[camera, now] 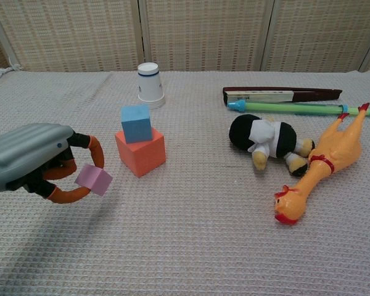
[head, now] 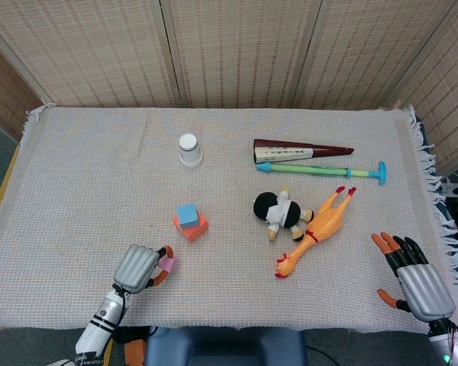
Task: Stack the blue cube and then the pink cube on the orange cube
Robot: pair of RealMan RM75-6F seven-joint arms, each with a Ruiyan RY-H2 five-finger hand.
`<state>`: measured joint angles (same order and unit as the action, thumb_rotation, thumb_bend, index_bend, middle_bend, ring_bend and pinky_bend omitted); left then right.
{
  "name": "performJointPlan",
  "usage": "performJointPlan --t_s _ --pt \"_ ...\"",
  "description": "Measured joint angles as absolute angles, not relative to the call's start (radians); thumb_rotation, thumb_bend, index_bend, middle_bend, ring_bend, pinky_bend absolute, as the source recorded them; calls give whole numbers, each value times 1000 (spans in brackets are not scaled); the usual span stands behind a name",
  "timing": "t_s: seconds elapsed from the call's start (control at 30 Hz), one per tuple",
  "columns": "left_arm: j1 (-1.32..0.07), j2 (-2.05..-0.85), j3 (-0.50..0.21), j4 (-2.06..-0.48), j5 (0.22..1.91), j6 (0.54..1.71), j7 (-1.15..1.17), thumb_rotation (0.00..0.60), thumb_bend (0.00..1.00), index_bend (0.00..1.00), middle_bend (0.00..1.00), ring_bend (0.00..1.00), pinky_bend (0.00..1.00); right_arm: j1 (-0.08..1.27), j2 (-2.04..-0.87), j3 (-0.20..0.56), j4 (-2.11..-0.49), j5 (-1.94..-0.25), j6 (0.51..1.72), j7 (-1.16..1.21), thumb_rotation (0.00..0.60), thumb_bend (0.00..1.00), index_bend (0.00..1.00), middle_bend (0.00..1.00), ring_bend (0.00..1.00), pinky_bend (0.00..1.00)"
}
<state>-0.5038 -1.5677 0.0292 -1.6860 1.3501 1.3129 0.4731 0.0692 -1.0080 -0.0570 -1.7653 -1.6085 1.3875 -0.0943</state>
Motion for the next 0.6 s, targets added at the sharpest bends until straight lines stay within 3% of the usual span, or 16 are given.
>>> performJointPlan --t_s 0.3,0.6 --pt "-537 -1308 -41 -1864 1324 1251 484 600 319 527 1000 1000 1000 73 -1010 -56 -1767 -1606 1381 -99 600 115 0 0 0 0" --pt "-639 -1230 -154 -1932 1139 1129 549 600 319 529 1000 1000 1000 77 -1021 -52 -1766 -1592 1371 -120 600 115 0 0 0 0"
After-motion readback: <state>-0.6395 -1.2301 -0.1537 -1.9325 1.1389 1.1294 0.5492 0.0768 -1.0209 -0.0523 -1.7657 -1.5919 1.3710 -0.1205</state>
